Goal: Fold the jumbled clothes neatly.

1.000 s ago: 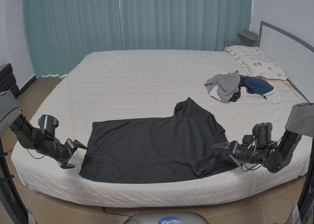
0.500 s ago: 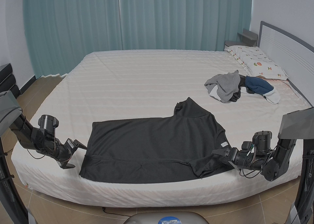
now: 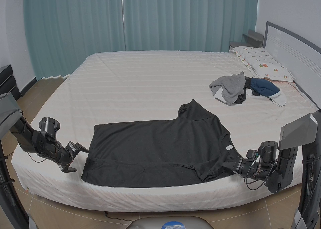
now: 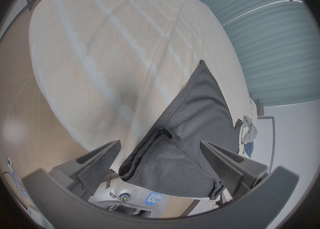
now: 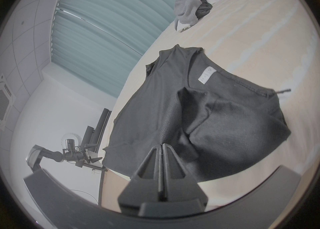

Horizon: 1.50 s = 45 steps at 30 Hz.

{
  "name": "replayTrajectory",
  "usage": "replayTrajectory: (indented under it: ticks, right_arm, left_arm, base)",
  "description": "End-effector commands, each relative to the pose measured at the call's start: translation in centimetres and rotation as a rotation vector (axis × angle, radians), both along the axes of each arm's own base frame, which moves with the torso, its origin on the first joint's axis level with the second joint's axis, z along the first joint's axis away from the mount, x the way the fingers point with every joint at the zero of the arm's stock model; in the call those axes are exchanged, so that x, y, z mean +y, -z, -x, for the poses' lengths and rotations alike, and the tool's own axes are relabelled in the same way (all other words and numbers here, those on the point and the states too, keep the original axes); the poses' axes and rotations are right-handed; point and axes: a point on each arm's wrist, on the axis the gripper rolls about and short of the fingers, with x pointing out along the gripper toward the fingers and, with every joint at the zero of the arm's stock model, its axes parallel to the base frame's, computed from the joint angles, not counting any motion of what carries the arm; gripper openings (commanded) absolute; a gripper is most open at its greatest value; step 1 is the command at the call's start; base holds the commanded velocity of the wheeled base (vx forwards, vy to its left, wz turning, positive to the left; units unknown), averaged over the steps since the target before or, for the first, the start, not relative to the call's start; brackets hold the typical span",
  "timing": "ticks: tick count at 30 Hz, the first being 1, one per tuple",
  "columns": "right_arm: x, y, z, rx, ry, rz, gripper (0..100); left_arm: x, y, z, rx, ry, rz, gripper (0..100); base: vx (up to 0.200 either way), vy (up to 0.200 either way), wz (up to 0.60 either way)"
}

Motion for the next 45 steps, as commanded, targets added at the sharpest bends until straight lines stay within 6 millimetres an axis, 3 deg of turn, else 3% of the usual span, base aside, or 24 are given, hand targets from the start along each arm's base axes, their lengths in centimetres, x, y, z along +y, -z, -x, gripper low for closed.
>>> replayTrajectory:
  ticks: [1,10,11,21,31,45]
  right_arm:
    - [-0.7,0.9,0.3,0.031,0.018,0.008,0]
    - [-1.4,-0.5,0.9,-0.006,0.028,-0.020,0]
    - [-1.4,-0.6,0.8,-0.007,0.026,-0.023,100]
    - [-1.7,-1.1,0.9,-0.011,0.034,-0.041,100]
    - [-1.5,-0.5,-0.1,-0.021,-0.005,-0.068,100]
    - [-1.6,-0.5,-0.6,0.011,0.031,-0.127,100]
  left_arm:
    - [0.0,0.0,0.0,0.000,-0.001,0.000,100]
    - [0.0,0.0,0.1,0.002,-0.002,0.001,100]
    - [0.0,0.0,0.2,0.004,-0.001,0.003,100]
    - [-0.7,0.4,0.7,-0.065,0.015,0.004,100]
    - [-3.7,0.9,1.5,-0.109,0.056,0.025,100]
    - [-3.6,1.4,0.3,-0.189,0.032,-0.016,100]
  base:
    - [0.000,0.000,0.00]
    - [0.000,0.000,0.00]
    - [0.000,0.000,0.00]
    - [0.000,0.000,0.00]
    - [0.000,0.000,0.00]
    - [0.000,0.000,0.00]
